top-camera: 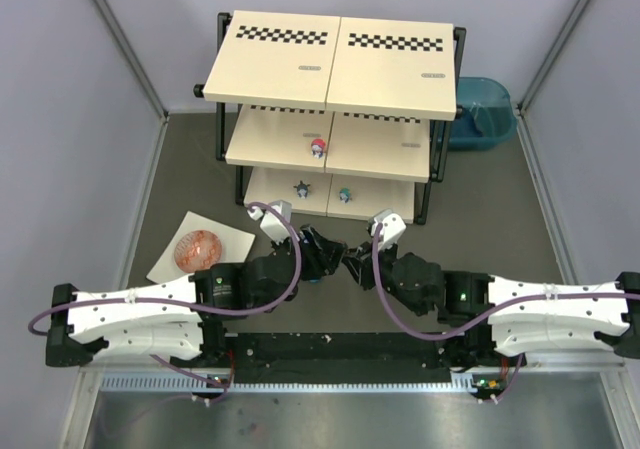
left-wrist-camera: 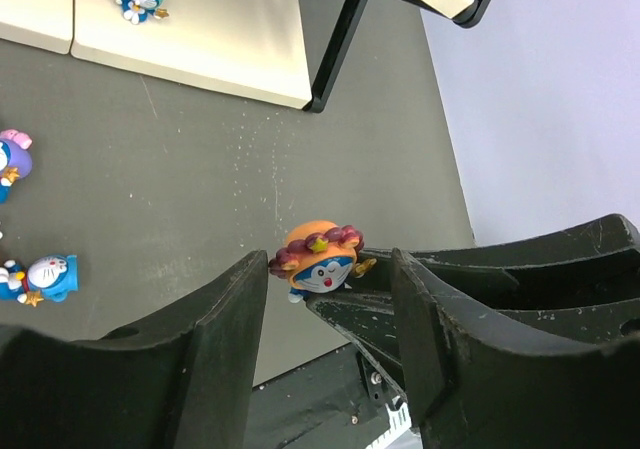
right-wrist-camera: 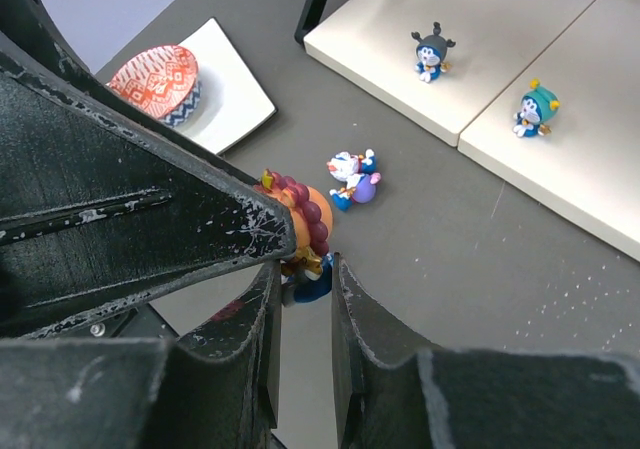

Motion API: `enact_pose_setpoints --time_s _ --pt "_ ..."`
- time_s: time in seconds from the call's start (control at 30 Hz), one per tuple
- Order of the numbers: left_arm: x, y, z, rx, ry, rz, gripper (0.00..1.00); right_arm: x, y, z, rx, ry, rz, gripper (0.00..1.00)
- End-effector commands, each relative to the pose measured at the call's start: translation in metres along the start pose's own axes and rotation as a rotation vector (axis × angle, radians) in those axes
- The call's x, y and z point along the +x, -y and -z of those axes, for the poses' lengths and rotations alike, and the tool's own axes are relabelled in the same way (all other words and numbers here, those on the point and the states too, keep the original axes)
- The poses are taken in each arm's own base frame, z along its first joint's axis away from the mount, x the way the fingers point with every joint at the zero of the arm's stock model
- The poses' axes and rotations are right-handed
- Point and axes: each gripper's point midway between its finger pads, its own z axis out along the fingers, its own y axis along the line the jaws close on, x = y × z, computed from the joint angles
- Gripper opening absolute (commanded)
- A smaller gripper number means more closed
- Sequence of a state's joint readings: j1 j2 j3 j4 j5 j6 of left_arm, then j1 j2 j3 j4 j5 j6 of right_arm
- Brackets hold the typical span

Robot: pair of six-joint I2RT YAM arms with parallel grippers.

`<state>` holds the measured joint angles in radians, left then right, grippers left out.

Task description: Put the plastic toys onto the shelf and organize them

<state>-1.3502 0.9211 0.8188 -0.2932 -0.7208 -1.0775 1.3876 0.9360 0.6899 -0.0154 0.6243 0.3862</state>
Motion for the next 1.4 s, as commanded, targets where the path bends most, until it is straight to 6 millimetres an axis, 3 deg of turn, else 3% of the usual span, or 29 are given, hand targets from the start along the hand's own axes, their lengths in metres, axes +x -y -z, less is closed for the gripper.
enact_pose_setpoints --time_s 0.0,0.5,0.7,0.97,1.03,1.2,1.27,1.37 --pt "-0.010 0.012 0.003 0.018 0.029 0.052 0.58 -0.034 -0.017 0.007 -0.044 0.077 -0.051 0.00" --pt "-0.008 0.007 0.002 -0.020 0.021 0.045 0.62 -0.035 -0.019 0.012 -0.052 0.085 -0.048 0.00" --pt "-0.006 0.009 0.002 -0.013 0.009 0.040 0.49 -0.033 -0.020 0.012 -0.056 0.083 -0.046 0.00" --pt "-0.004 0.011 0.003 0.000 0.000 0.044 0.14 -0.032 -0.021 0.012 -0.061 0.087 -0.051 0.00" --pt "-0.003 0.012 0.003 0.007 -0.001 0.043 0.00 -0.032 -0.020 0.012 -0.059 0.087 -0.051 0.00" --pt "0.000 0.010 0.004 0.020 -0.007 0.051 0.00 -0.034 -0.021 0.015 -0.072 0.103 -0.066 0.01" --pt "0.000 0.009 0.003 0.023 -0.006 0.053 0.00 -0.035 -0.021 0.016 -0.082 0.106 -0.070 0.11" --pt "0.000 0.008 0.004 0.028 -0.005 0.058 0.00 -0.035 -0.021 0.016 -0.084 0.112 -0.078 0.07"
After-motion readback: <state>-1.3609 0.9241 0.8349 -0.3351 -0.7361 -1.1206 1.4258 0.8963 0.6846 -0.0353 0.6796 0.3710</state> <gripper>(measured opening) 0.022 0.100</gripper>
